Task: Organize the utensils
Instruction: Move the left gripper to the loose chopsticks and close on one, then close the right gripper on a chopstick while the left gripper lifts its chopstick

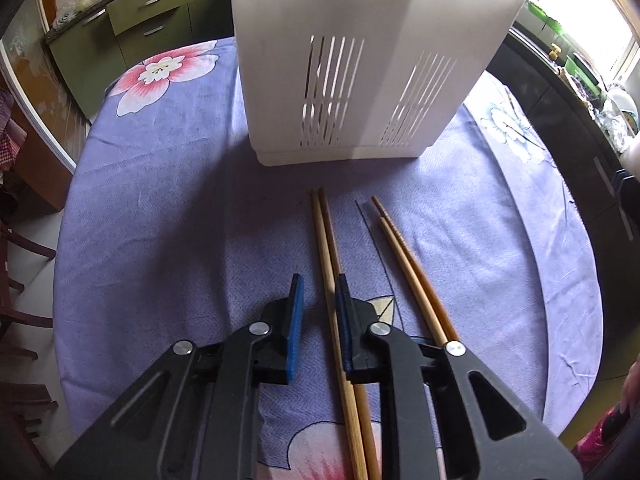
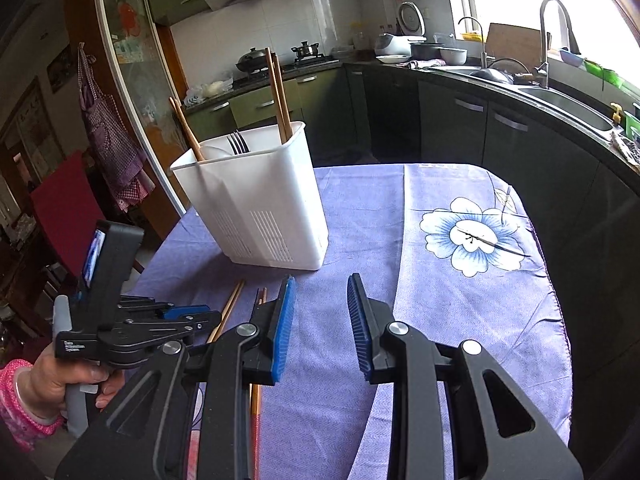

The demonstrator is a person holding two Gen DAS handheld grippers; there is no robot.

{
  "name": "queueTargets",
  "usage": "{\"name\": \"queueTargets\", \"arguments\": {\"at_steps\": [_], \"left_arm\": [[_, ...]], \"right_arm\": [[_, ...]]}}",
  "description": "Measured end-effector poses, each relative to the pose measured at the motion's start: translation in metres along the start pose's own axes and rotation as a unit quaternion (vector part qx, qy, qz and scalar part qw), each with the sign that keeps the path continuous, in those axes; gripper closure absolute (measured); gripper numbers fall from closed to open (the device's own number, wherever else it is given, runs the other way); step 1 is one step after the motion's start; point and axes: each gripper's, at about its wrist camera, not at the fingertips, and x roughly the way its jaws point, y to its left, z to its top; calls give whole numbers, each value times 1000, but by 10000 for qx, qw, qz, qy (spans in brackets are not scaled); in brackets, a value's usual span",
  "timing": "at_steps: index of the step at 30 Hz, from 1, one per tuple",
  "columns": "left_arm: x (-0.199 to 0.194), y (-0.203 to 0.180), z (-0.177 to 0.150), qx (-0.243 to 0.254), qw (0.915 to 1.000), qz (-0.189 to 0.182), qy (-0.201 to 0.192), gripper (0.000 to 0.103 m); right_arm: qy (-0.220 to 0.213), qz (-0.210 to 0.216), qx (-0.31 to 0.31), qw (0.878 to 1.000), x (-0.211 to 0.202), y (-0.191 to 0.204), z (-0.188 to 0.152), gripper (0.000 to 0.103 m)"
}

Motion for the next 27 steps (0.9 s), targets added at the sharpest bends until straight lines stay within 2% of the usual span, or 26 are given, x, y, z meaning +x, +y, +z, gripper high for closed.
{"name": "queueTargets", "arguments": {"at_steps": [2, 10, 12, 16, 21, 27], "left_arm": [[1, 0, 1, 34, 10000, 70, 13, 88], [6, -5, 4, 130, 9997, 170, 94, 88], [6, -5, 5, 145, 9996, 232, 89, 94], [3, 3, 3, 119, 9998, 141, 59, 97], [-21, 20, -1, -82, 9993, 53, -361, 97], [-72, 31, -10, -42, 9927, 195, -1186, 97]], "right_arm": [[-21, 19, 38, 10000, -1, -2, 1, 70], [23, 72, -19, 10000, 1, 1, 0, 70], [103, 54, -100, 9999, 6, 4, -2, 70], [343, 31, -290, 9990, 22, 12, -8, 68], [726, 123, -697, 9948, 54, 25, -20, 68], [979, 48, -1185, 9881, 90, 45, -35, 68]]}}
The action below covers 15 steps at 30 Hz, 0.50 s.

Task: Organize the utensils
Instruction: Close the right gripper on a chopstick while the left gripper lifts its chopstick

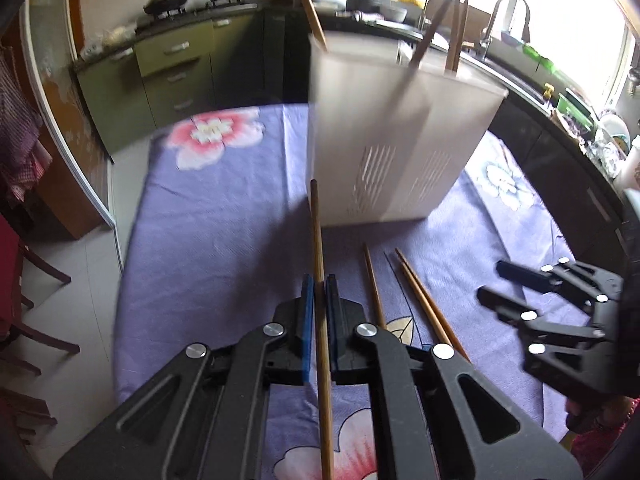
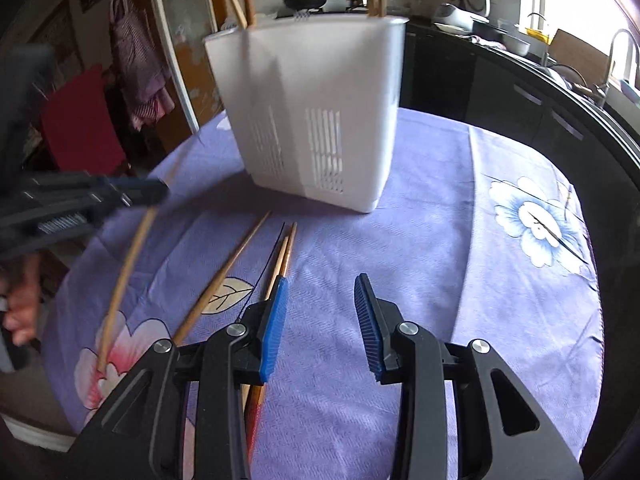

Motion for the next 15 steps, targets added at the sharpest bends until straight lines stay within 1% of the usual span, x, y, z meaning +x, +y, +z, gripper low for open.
{"name": "queueTargets", "arguments": {"at_steps": [1, 5, 11, 15], "left_arm": [[-9, 1, 0, 23, 9999, 13, -137, 97], [-29, 2, -1, 120, 9991, 39, -405, 97], [-44, 1, -4, 136, 9985, -89, -531, 97], [-47, 1, -5, 149, 9982, -97, -577, 97]], "right_arm": [[12, -22, -24, 10000, 4, 2, 0, 68], [114, -132, -115, 9998, 18, 6, 2, 68], [256, -212, -279, 9991, 34, 14, 5, 68], [354, -260, -348, 9984, 43, 19, 7, 68]]}}
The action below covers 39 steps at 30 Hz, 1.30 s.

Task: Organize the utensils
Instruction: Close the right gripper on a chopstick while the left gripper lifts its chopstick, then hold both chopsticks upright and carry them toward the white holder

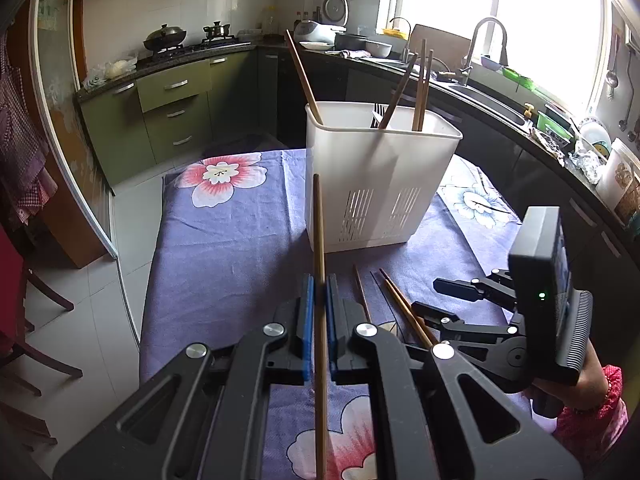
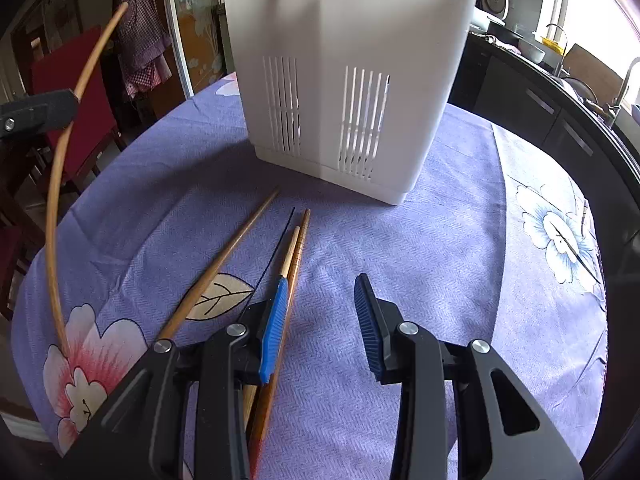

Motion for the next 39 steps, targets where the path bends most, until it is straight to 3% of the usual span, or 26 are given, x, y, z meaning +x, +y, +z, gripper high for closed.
{"name": "queueTargets", "arguments": {"at_steps": [18, 21, 23, 27, 32, 39], "left_arm": [[-2, 5, -2, -42, 10000, -50, 24, 97], [-2, 5, -2, -42, 10000, -49, 24, 97], [-2, 5, -2, -41, 10000, -47, 20, 97], [-2, 4, -2, -57, 10000, -48, 24, 97], [-2, 5, -2, -50, 10000, -39, 25, 97], [-3, 9, -2, -56, 10000, -31, -4, 97]], "right_arm": [[268, -30, 78, 9996, 20, 7, 14, 68], [327, 147, 293, 9989, 24, 4, 20, 79], [354, 157, 322, 9987, 26, 3, 22, 93], [374, 174, 351, 9985, 27, 3, 27, 96], [152, 201, 437, 9987, 16, 5, 29, 97], [-521, 386, 480, 9967, -49, 3, 35, 97]]}}
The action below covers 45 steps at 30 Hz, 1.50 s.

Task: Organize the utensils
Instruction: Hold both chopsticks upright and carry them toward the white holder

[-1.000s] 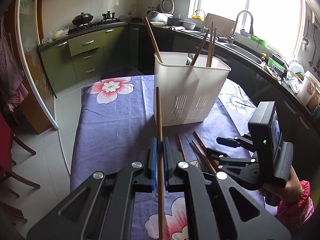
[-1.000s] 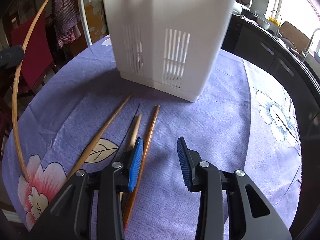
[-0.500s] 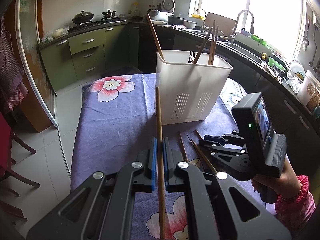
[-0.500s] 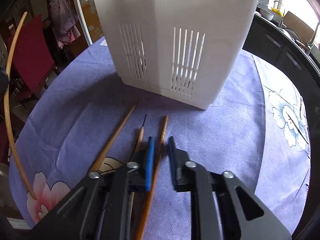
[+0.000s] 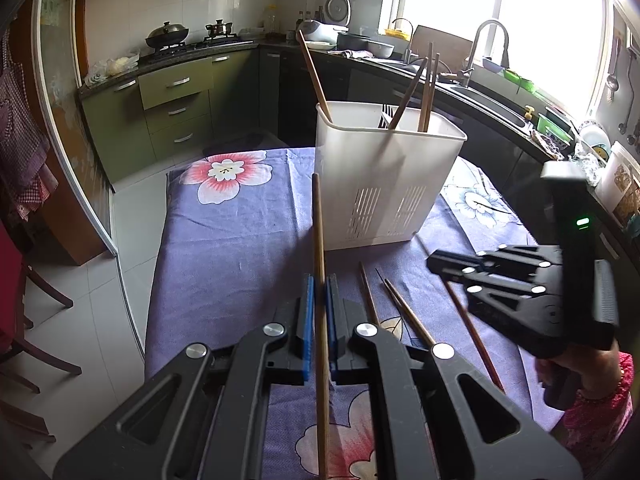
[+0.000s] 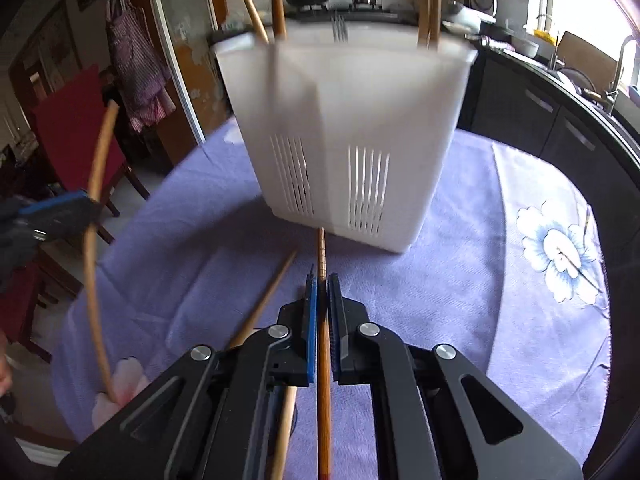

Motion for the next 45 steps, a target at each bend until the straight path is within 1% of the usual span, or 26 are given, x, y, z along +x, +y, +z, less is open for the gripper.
{"name": "queueTargets", "arguments": {"at_steps": [3, 7, 11, 13, 15, 18, 20, 23, 24, 27, 31, 36, 41, 45], "left_arm": [[-5, 0, 2, 2, 10000, -8, -55, 97], [-17, -2, 7, 33, 9998, -11, -176, 97], [-28, -4, 12, 81, 9996, -9, -277, 97], [-28, -6, 14, 85, 9997, -42, -224, 97], [-22, -4, 16, -7, 9999, -131, -75, 97], [-5, -3, 17, 12, 9999, -89, 140, 97], [14, -3, 15, 41, 9991, -131, 393, 97], [48, 1, 12, 91, 9963, -43, 849, 97], [61, 5, 11, 57, 9946, -43, 1033, 97], [89, 15, 6, -73, 9906, -16, 1364, 97], [105, 23, -3, -205, 9874, -100, 1563, 97], [109, 25, -11, -234, 9864, -67, 1626, 97], [119, 25, -10, -174, 9851, 13, 1710, 97], [124, 25, -9, -182, 9844, 80, 1749, 91]], "right_arm": [[-357, 67, 31, 9993, -35, -1, 4, 97], [-718, 91, 53, 9974, -75, -6, 7, 97], [-949, 50, 50, 9955, -106, -11, 10, 97], [-1029, 43, 53, 9947, -118, -13, 10, 97], [-1095, 74, 89, 9939, -125, -15, 9, 97], [-1189, 122, 141, 9927, -138, -17, 9, 97], [-1223, 113, 165, 9923, -141, -16, 8, 97], [-1218, 136, 163, 9923, -142, -14, 9, 97], [-1221, 129, 155, 9923, -142, -13, 9, 97], [-1237, 102, 175, 9921, -142, -15, 9, 97], [-1243, 0, 259, 9919, -136, -22, 22, 97], [-1114, -125, 345, 9931, -111, -27, 55, 97], [-1049, -213, 292, 9938, -95, -24, 73, 97], [-990, -231, 223, 9946, -88, -18, 81, 97]]}}
